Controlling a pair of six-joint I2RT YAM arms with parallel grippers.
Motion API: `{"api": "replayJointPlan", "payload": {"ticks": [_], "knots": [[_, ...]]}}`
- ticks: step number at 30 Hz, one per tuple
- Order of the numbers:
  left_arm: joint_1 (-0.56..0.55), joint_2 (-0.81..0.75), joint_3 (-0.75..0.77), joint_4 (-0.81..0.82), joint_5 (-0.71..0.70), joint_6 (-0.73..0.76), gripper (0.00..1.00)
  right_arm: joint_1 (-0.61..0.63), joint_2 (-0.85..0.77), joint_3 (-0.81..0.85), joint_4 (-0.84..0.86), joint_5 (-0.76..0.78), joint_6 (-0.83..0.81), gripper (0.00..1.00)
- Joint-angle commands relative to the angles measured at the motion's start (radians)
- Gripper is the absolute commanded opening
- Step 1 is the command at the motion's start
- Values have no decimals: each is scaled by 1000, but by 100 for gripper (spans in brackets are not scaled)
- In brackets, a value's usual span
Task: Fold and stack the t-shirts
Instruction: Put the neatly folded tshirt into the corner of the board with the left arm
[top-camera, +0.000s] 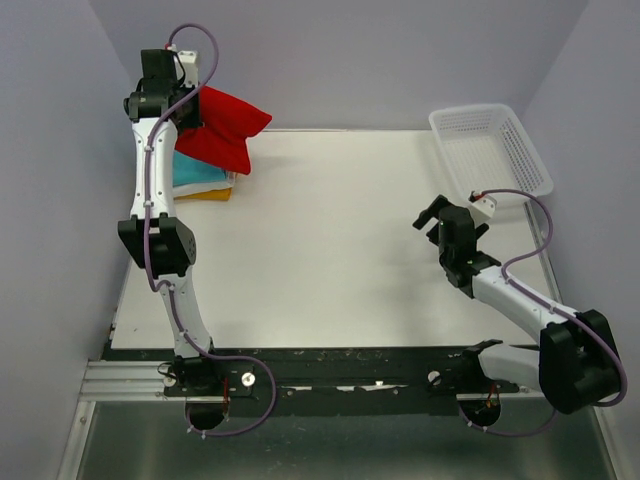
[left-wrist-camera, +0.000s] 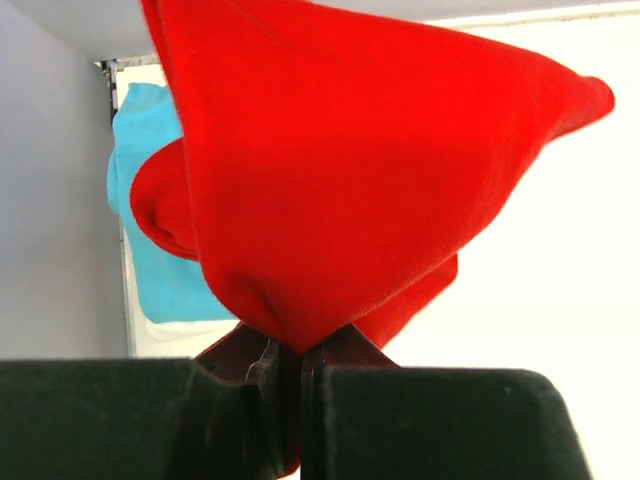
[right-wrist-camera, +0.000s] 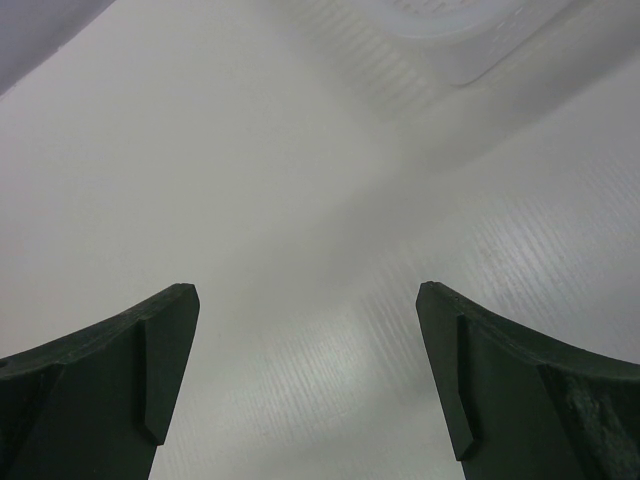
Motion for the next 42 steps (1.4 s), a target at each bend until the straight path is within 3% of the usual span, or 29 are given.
{"api": "replayJointPlan", "payload": {"ticks": [1, 6, 17, 32, 39, 40, 41, 42], "knots": [[64, -25, 44, 33, 128, -64, 0, -1, 18, 32, -11, 45, 2, 100], [76, -9, 23, 37, 164, -3, 0, -1, 30, 37, -15, 43, 5, 100], [110, 129, 50, 40, 97, 80, 0, -2, 67, 53, -34, 42, 12, 100], [155, 236, 56, 231, -36, 112, 0, -2, 135, 89, -53, 35, 25, 100], [165, 273, 35, 292, -100, 126, 6, -2, 179, 114, -59, 30, 28, 100], [169, 275, 34, 294, -100, 130, 8, -2, 185, 117, -59, 29, 28, 100], [173, 278, 29, 302, -122, 124, 19, -1, 191, 119, -59, 26, 29, 100], [174, 277, 28, 301, -140, 120, 46, -2, 195, 123, -59, 25, 27, 100]]}}
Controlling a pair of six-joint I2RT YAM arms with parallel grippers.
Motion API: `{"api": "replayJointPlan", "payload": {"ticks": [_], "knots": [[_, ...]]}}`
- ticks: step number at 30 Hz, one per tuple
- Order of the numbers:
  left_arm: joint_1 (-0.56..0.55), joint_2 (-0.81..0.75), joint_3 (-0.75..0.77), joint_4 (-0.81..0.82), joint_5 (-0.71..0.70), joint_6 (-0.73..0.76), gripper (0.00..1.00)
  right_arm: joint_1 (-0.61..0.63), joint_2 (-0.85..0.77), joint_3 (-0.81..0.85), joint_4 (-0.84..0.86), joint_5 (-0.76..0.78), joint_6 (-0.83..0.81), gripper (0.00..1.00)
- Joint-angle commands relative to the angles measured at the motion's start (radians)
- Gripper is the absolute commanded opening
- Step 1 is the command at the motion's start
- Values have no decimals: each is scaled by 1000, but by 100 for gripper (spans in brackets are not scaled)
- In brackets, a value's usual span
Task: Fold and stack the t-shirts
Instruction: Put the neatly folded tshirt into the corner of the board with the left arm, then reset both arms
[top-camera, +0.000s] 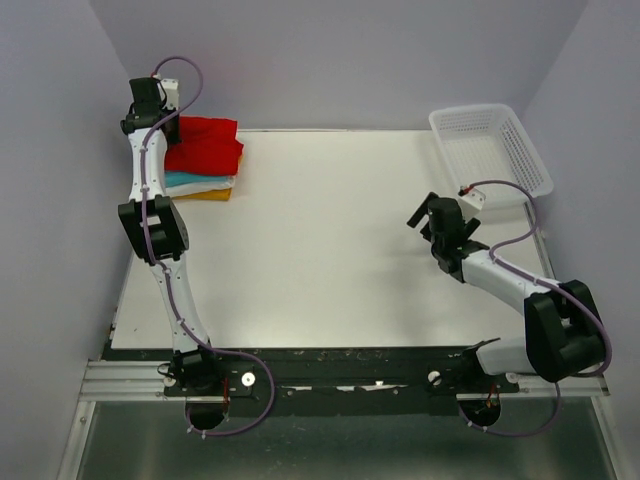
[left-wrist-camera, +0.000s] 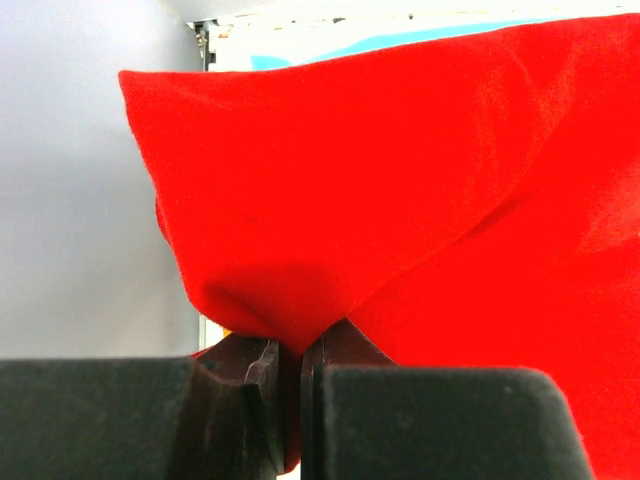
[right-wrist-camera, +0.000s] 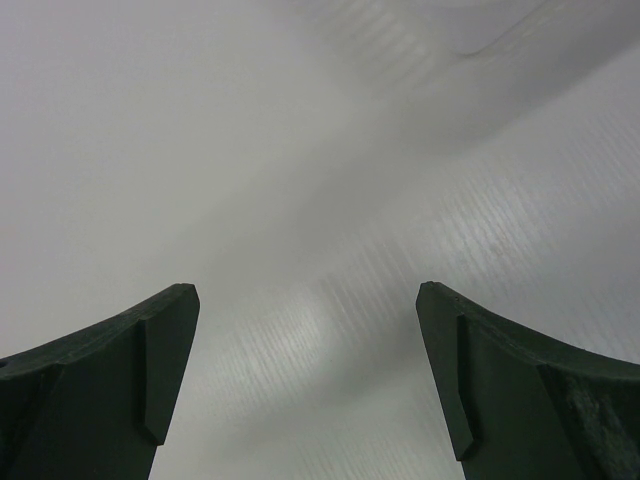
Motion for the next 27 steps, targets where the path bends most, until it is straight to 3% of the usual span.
{"api": "replayJointPlan", "payload": {"ticks": [1, 2, 10, 12, 15, 20, 23, 27], "knots": [[25, -1, 2, 74, -83, 11, 75, -1, 36, 36, -18, 22, 9, 100], [26, -7, -7, 81, -97, 6, 98, -2, 40, 40, -18, 21, 9, 100], [23, -171, -48, 93, -343, -265, 98, -2, 36, 55, -33, 25, 6, 100], [22, -248, -106, 96, -234, -299, 98, -2, 25, 50, -32, 27, 9, 100], [17, -350, -209, 116, 85, -302, 98, -1, 11, 41, -27, 17, 10, 100], [6, -420, -237, 74, 327, -422, 99, -2, -47, 21, -29, 2, -2, 100], [-34, -516, -317, 61, 247, -487, 99, -1, -125, -10, -35, 11, -10, 100], [-118, -757, -677, 205, 199, -584, 98, -2, -243, -68, -44, 0, -3, 100]]}}
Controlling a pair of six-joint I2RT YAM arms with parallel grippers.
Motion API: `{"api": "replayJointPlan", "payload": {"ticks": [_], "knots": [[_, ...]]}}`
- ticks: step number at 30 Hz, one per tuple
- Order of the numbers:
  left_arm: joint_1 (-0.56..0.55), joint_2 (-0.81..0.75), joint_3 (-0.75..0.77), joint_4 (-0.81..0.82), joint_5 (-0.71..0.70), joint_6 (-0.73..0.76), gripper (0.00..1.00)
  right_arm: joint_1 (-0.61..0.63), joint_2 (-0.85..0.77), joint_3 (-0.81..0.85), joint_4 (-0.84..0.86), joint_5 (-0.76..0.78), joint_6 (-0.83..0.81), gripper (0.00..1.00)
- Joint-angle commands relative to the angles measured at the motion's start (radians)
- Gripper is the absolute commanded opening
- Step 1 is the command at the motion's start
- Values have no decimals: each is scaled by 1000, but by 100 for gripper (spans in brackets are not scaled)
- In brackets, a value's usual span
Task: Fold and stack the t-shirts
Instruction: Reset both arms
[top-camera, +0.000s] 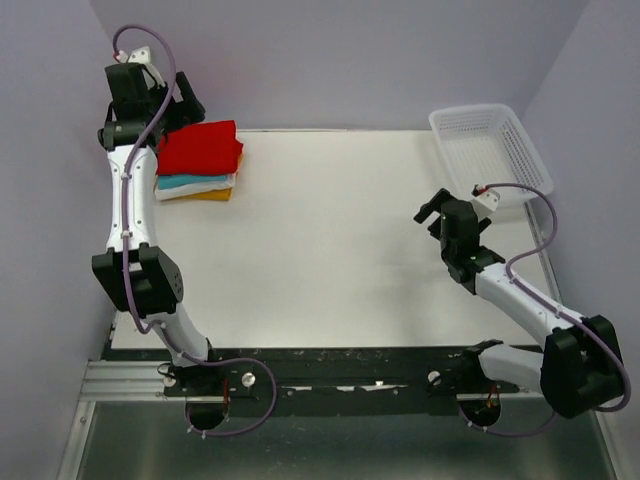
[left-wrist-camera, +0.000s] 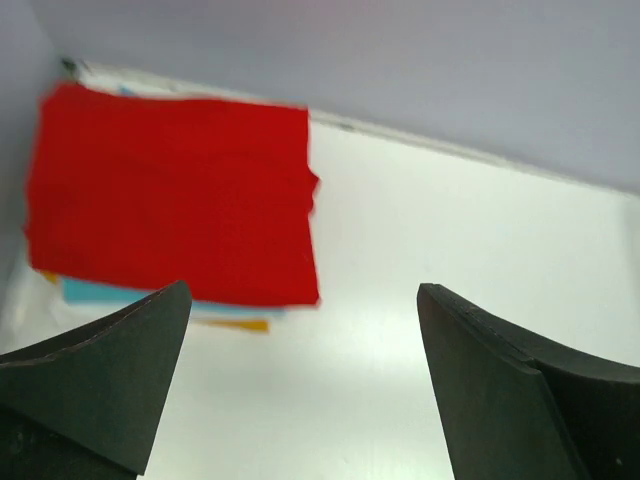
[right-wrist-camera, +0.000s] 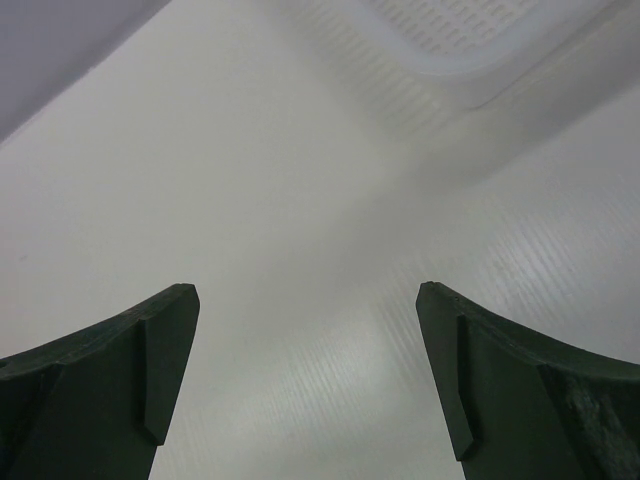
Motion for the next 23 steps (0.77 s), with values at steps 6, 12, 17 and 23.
{"api": "replayJointPlan", "payload": {"ticks": [6, 12, 17, 23], "knots": [[-341, -634, -927, 243, -214, -223, 99, -2, -331, -149, -81, -34, -28, 100], [-472, -941, -1322, 279, -228, -334, 99, -1, -535, -231, -134, -30, -32, 100], [-493, -1055, -1450, 219, -290, -335, 99, -2, -627, -277, -182, -5, -53, 100], [-493, -1108, -1467, 233, -278, -314, 99, -2, -671, -281, -208, 26, -36, 100]]}}
